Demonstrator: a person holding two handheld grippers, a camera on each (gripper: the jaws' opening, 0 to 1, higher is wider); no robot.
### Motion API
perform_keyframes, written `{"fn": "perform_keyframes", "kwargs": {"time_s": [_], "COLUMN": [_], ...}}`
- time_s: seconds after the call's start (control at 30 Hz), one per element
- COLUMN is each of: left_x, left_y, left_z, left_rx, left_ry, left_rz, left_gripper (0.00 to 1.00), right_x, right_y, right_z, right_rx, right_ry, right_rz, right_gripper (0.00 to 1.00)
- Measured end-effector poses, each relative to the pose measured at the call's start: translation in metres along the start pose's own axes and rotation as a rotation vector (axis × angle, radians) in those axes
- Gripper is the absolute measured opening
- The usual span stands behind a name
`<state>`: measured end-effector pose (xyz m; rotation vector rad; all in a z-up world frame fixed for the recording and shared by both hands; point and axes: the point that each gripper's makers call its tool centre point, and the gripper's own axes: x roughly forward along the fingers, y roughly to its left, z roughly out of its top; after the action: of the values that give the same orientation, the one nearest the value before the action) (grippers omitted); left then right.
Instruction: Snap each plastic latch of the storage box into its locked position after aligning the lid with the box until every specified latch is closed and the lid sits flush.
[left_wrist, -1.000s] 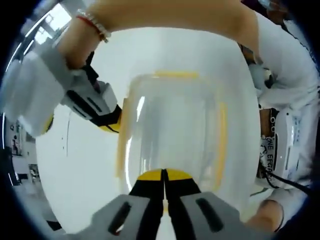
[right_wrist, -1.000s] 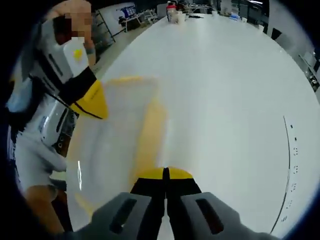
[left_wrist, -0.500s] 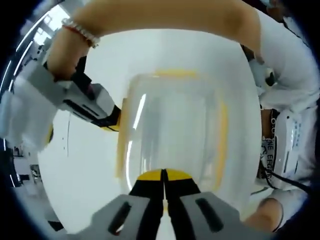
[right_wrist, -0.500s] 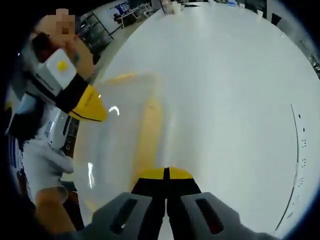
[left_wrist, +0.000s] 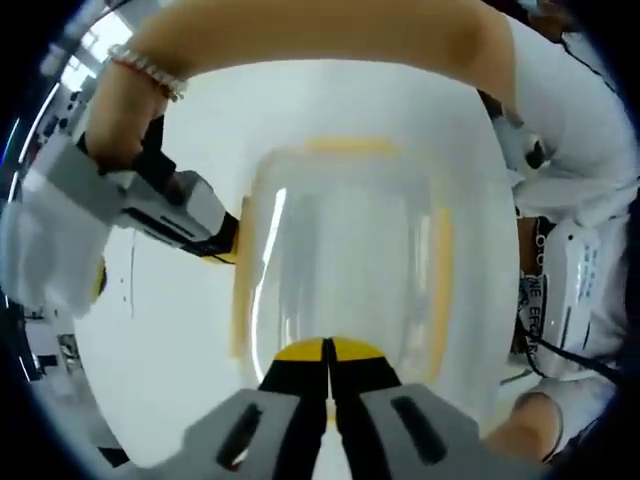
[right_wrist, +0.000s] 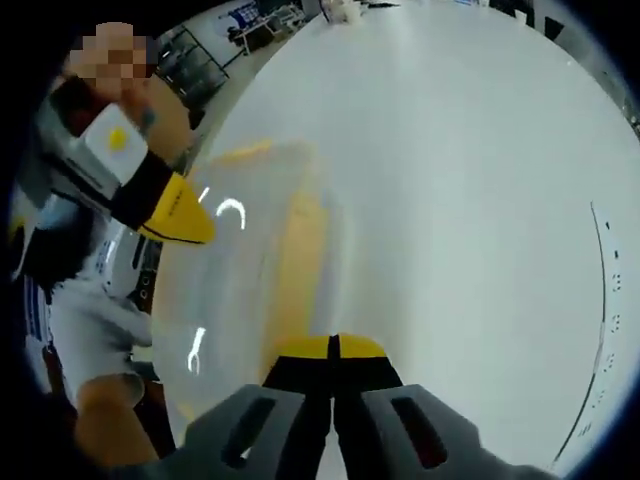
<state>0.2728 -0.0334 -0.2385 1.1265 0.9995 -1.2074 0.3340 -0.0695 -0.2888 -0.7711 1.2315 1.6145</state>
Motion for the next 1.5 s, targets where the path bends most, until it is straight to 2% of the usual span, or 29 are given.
{"fn": "perform_keyframes", "kwargs": {"time_s": [0.13, 0.37, 0.77, 0.8, 0.83, 0.9, 0.93, 0.97, 1.0, 1.2, 1.23, 1.47, 1.5], "left_x": [0.0, 0.001, 0.002, 0.002, 0.001, -0.001, -0.001, -0.002, -0.003, -0.006, -0.006, -0.003, -0.002], "left_y": [-0.001, -0.004, -0.008, -0.008, -0.008, -0.009, -0.009, -0.009, -0.01, -0.008, -0.008, -0.01, -0.009], "left_z": [0.001, 0.0, -0.002, -0.002, -0.002, -0.001, -0.001, -0.001, 0.0, -0.001, -0.001, 0.0, 0.0], "left_rx": [0.005, 0.022, 0.02, 0.019, 0.018, 0.014, 0.018, 0.012, 0.015, 0.003, -0.006, 0.01, 0.007], "left_ry": [-0.015, 0.004, 0.018, 0.02, 0.026, 0.028, 0.029, 0.028, 0.027, -0.015, -0.021, -0.011, -0.004], "left_rz": [-0.006, -0.01, -0.021, -0.022, -0.02, -0.025, -0.026, -0.03, -0.03, -0.062, -0.066, -0.06, -0.061], "left_gripper": [0.0, 0.0, 0.0, 0.0, 0.0, 0.0, 0.0, 0.0, 0.0, 0.0, 0.0, 0.0, 0.0], "right_x": [0.003, 0.004, 0.013, 0.013, 0.017, 0.026, 0.028, 0.025, 0.025, 0.029, 0.029, 0.021, 0.016], "right_y": [0.003, 0.003, 0.002, 0.003, 0.004, -0.002, -0.003, -0.003, -0.001, 0.002, 0.004, 0.0, -0.002], "right_z": [-0.001, -0.001, -0.001, -0.004, -0.004, -0.009, -0.011, -0.009, -0.01, -0.01, -0.009, 0.005, 0.011], "right_rx": [0.006, 0.016, 0.061, 0.078, 0.14, 0.095, 0.21, 0.08, 0.127, 0.144, 0.143, 0.038, 0.018], "right_ry": [0.017, 0.022, 0.033, 0.043, 0.036, 0.068, 0.079, 0.059, 0.061, 0.042, 0.023, -0.094, -0.13], "right_rz": [-0.003, 0.005, 0.062, 0.07, 0.114, 0.091, 0.087, 0.096, 0.1, 0.088, 0.085, -0.028, -0.073], "right_gripper": [0.0, 0.0, 0.0, 0.0, 0.0, 0.0, 0.0, 0.0, 0.0, 0.0, 0.0, 0.0, 0.0]}}
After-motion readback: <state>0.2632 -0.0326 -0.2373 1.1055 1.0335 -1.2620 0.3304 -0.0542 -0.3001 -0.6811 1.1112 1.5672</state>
